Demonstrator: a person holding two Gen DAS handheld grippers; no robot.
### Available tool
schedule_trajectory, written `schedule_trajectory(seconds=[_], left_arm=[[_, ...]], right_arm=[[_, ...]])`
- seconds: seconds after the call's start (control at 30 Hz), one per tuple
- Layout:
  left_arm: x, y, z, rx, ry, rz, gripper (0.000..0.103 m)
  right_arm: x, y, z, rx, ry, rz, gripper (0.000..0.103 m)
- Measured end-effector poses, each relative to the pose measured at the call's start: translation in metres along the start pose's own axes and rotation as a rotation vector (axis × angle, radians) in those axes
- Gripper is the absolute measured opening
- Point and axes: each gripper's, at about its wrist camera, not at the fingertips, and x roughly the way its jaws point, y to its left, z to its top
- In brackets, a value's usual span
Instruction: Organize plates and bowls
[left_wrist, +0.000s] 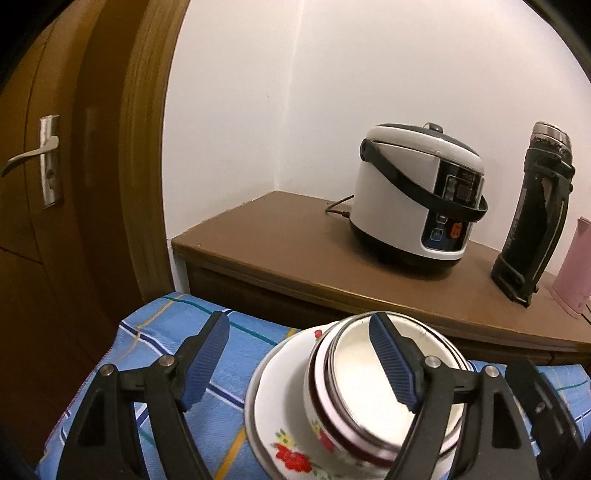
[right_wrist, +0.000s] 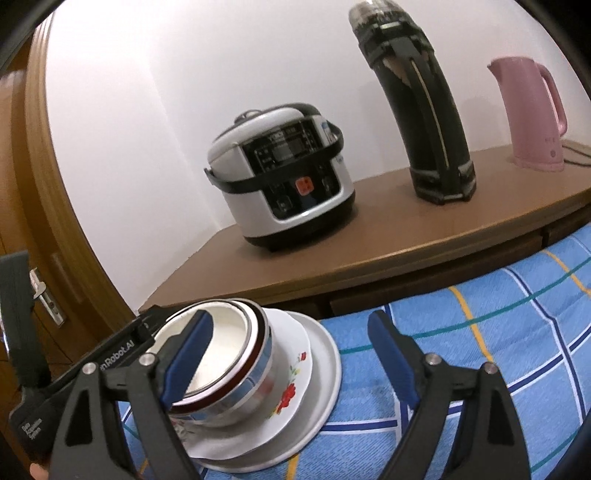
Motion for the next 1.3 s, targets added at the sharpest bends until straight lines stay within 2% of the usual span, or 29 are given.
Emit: schedule_trajectory(seconds=[0.3, 0.47, 0.7, 0.97, 1.13, 1.3], left_arm=[[-0.017, 0.000, -0.010, 0.004, -0.033, -0.015, 0.080], [-0.031, -0.001, -0.018, 0.029, -0.075, 0.013, 0.080], [-0.044, 0.007, -0.028, -0.022, -0.056, 0.003, 0.080], [-0.069, 0.001, -0.041, 0.008, -0.033, 0.014, 0.080], [-0.082, -0.003, -0.046, 0.017, -0.011, 0.016, 0.080], [-0.099, -0.010, -0.048, 0.040, -0.012, 0.024, 0.080]], right_arm=[[-0.021, 0.003, -0.003, -0.044, -0.071, -0.020, 0.090], [-0.032, 0.001, -0.006, -0.054, -0.099, -0.023, 0.090], [-0.050, -0.001, -0.010, -0.063, -0.125, -0.033, 0.090], [-0.074, -0.005, -0.015, -0.065, -0.149, -0.036, 0.090], [-0.103, -0.002, -0.018, -0.087, -0.196, -0.053, 0.090], [-0.128, 0.001, -0.021, -0.092, -0.219, -0.040, 0.095]])
